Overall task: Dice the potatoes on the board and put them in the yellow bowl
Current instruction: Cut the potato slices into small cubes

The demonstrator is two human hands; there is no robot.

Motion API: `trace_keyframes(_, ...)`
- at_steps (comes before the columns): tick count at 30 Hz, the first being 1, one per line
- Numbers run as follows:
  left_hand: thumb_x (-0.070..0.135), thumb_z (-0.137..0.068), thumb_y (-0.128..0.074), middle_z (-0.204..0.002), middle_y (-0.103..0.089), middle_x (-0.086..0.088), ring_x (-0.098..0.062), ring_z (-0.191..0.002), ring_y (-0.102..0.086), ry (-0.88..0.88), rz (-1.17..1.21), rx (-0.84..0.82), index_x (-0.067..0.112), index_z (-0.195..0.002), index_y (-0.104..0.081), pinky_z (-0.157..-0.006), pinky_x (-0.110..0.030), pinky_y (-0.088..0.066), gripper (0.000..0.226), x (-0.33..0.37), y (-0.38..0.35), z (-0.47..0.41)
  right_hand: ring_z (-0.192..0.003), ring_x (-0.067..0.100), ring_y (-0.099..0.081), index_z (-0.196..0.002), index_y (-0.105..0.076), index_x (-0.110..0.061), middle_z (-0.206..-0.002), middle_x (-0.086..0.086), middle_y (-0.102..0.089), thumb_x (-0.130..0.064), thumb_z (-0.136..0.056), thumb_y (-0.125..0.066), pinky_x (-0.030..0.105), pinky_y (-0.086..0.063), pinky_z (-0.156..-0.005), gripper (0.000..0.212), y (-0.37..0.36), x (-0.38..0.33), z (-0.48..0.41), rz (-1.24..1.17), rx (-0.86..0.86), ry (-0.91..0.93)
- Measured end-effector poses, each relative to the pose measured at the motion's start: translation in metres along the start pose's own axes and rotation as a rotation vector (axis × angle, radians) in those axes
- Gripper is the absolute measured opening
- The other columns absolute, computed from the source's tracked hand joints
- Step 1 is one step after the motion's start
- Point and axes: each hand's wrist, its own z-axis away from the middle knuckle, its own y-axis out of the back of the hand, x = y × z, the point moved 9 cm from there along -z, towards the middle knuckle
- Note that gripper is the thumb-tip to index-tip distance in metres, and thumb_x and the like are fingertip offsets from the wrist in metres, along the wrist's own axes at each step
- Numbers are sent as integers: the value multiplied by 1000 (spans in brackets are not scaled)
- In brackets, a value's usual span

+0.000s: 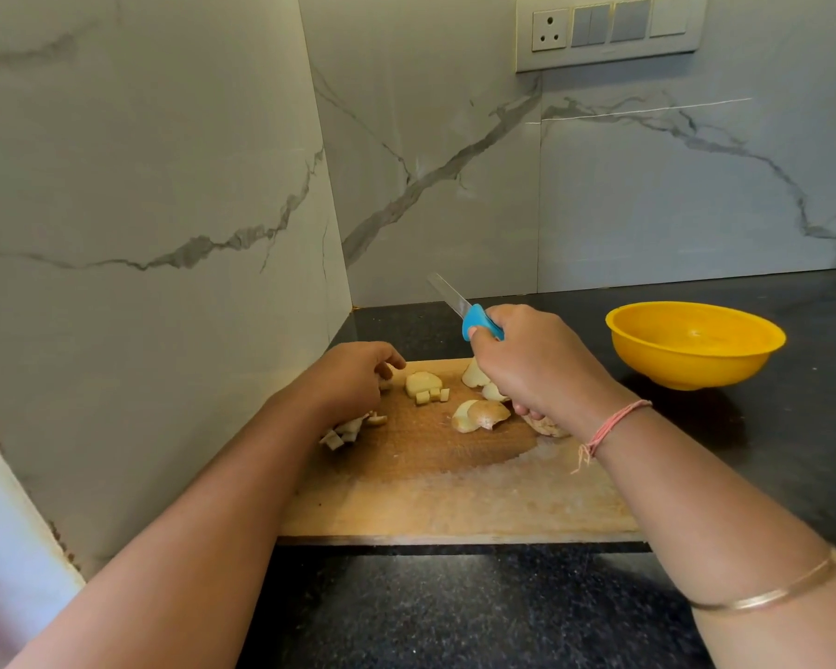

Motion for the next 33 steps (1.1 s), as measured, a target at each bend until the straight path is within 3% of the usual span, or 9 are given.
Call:
trace_keyframes(4, 0, -91, -52, -139, -49, 1, -17, -123, -48, -31, -18, -3, 29, -135, -49, -91, -24, -43, 52, 10, -2, -5, -57, 9, -48, -128, -49, -16, -73, -5, -47, -31, -100, -36, 19, -43, -52, 35, 1, -1, 0, -7, -1, 10)
trace_keyframes(9, -2, -94, -45, -139, -47, -1, -14, -95, -56, -89, -54, -135, 32, -136, -49, -74, -19, -51, 54, 28, -17, -7, -57, 9, -47, -127, -49, -16, -73, -6, -47, -31, -100, -36, 19, -43, -53, 34, 2, 0, -1, 1, 6, 0)
trace_keyframes(12, 7, -95, -51, -129, -54, -2, -15, -106, -55, -109, -93, -110, 29, -129, -54, -88, -26, -52, 40, 26, -15, -8, -57, 8, -47, -125, -50, -16, -73, -5, -47, -31, -100, -36, 18, -42, -52, 33, 2, 1, -1, -1, 1, 4)
trace_keyframes(16, 16, -95, -55, -110, -60, 5, -11, -97, -55, -93, -145, -67, 30, -110, -58, -95, -36, -50, 21, 15, -6, -4, -56, 8, -46, -124, -51, -15, -73, -5, -47, -31, -100, -36, 19, -42, -52, 32, 1, 0, -1, 4, 1, 7)
trace_keyframes(19, 1, -91, -55, -110, -60, 8, -11, -100, -56, -57, -91, -30, 32, -110, -56, -92, -34, -52, 36, 10, 5, 0, -56, 8, -46, -124, -51, -15, -73, -5, -47, -31, -100, -36, 19, -41, -52, 32, 2, 1, -1, 1, 9, 7)
trace_keyframes(23, -8, -86, -53, -139, -49, 5, -17, -126, -45, -73, -92, -43, 32, -128, -52, -101, -31, -44, 58, 20, 5, 0, -57, 8, -46, -126, -50, -15, -74, -5, -47, -31, -100, -36, 18, -41, -52, 33, 1, 2, -1, 1, 9, 5)
trace_keyframes(25, -5, -89, -51, -145, -42, 4, -18, -132, -41, -117, -72, -132, 33, -137, -46, -98, -26, -40, 61, 32, -7, 1, -57, 9, -46, -126, -50, -15, -75, -6, -47, -31, -100, -36, 17, -42, -53, 33, 1, 2, -1, 6, 12, 2)
trace_keyframes(28, 0, -94, -47, -143, -45, 2, -16, -124, -48, -161, -62, -233, 31, -137, -49, -89, -20, -41, 52, 45, -22, 2, -57, 9, -47, -126, -50, -15, -76, -5, -48, -31, -100, -36, 18, -43, -54, 33, 2, 3, -2, 6, 10, -5)
trace_keyframes(33, 11, -96, -53, -120, -57, 4, -8, -97, -54, -181, -66, -149, 25, -121, -62, -69, -12, -47, 30, 40, -14, 0, -57, 9, -47, -124, -50, -15, -74, -5, -48, -31, -100, -36, 20, -44, -55, 32, 1, 2, -2, 14, 1, -6)
